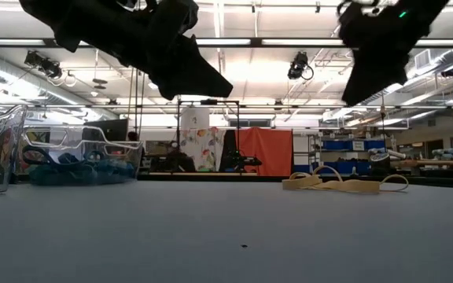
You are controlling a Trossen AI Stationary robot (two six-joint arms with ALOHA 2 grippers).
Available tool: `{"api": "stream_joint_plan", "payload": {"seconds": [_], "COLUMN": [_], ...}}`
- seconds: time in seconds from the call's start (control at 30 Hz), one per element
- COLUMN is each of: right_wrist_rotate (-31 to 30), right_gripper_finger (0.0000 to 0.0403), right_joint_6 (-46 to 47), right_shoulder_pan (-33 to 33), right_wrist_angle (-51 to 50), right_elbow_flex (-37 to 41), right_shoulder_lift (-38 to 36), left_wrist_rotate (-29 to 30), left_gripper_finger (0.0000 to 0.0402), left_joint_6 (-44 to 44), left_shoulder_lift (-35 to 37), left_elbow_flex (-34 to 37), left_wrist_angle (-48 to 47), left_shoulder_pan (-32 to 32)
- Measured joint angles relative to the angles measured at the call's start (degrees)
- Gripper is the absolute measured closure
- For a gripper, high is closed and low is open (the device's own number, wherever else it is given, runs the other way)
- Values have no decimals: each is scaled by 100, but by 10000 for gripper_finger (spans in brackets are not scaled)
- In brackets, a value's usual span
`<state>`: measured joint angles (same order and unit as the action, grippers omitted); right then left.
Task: Sort rubber bands into baskets
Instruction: Put the yellow rubber band into the bottom right transparent bin
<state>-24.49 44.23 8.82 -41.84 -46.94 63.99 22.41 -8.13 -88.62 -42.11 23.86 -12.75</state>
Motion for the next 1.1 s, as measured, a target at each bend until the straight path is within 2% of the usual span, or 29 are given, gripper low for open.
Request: {"api": "stream_joint_plan", "payload": {"seconds": [0.2,0.4,0.57,0.7,0.97,1.03,1.1], "right_wrist_rotate": [228,1179,1677,1675,1665,1668,1675], "right_gripper_finger": [280,280,280,269,218,226,253], "right_joint_6": [-780,-1757,-2458,-2850,-2923,-2899,-2881], "right_shoulder_pan": [-1373,-2352,-2568,-2644,-2688,-2688,-2687], "right_wrist_angle": [125,878,1317,1120,1051,1046,1034], "right_elbow_flex": [0,0,0,0,0,-2,-2], "right_shoulder_lift": [492,1249,1886,2222,2505,2463,2400], "left_wrist_rotate": [0,7,147,240,361,416,489], "left_gripper_finger": [308,308,308,308,308,308,308], "left_joint_6": [-108,-538,-792,-1050,-1337,-1341,-1341], "left_shoulder_lift": [0,0,0,0,0,0,0], "left_elbow_flex": [-2,-2,-2,-2,-2,-2,-2], "left_wrist_angle": [-164,-630,-999,-1190,-1233,-1228,-1227], "left_shoulder_pan": [-2,-96,-225,-303,-423,-462,-484]}}
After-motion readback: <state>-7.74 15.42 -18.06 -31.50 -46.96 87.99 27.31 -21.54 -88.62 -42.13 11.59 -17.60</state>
